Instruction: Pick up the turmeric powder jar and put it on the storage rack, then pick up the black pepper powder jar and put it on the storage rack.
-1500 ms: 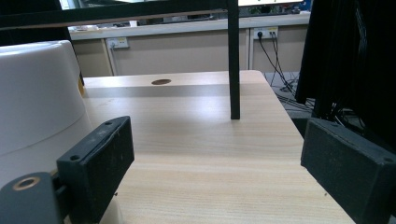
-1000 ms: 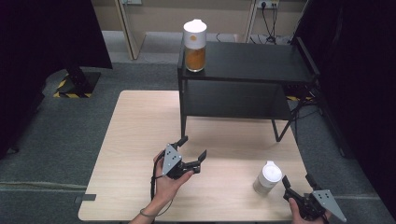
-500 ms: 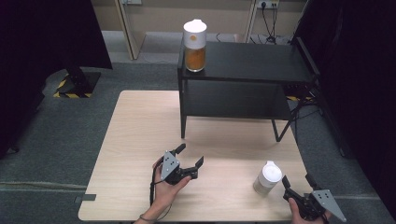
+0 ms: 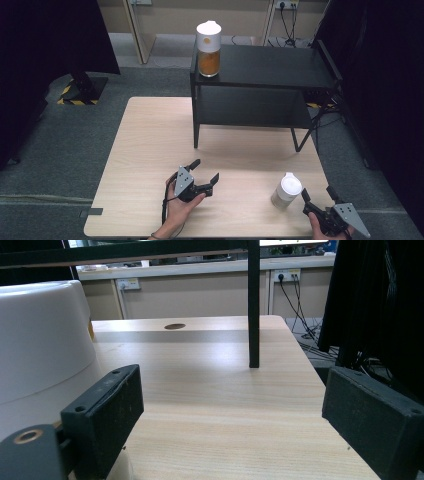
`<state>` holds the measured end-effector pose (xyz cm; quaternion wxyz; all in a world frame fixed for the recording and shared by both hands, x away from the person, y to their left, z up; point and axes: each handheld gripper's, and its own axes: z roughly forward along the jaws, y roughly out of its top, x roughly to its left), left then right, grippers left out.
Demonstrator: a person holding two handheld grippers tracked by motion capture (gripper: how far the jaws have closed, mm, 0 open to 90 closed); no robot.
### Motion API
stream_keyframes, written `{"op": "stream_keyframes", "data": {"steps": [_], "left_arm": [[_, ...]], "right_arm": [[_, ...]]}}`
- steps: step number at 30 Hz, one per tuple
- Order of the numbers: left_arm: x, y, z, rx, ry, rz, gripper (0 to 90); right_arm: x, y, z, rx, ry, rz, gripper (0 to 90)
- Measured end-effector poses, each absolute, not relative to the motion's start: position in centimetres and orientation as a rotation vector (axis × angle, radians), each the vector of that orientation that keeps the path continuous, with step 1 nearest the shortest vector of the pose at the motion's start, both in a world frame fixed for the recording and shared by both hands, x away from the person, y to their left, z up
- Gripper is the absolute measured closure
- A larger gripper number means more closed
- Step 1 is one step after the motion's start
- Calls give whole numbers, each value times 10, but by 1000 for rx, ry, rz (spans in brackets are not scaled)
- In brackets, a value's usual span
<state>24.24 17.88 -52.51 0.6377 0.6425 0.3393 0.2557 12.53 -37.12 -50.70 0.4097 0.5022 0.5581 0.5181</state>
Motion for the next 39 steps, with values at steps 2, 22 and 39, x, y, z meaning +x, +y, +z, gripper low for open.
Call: {"op": "stream_keyframes", "data": {"steps": [2, 22, 39], "left_arm": [[243, 180, -526, 1462, 777, 579, 136], [241, 178, -526, 1471, 758, 593, 134], [240, 178, -527, 1467, 752, 600, 134]], "right_arm": [[125, -371, -507, 1264, 1404, 1307, 98], [126, -371, -506, 1264, 1410, 1301, 99], [123, -367, -507, 1245, 1404, 1264, 99]]}}
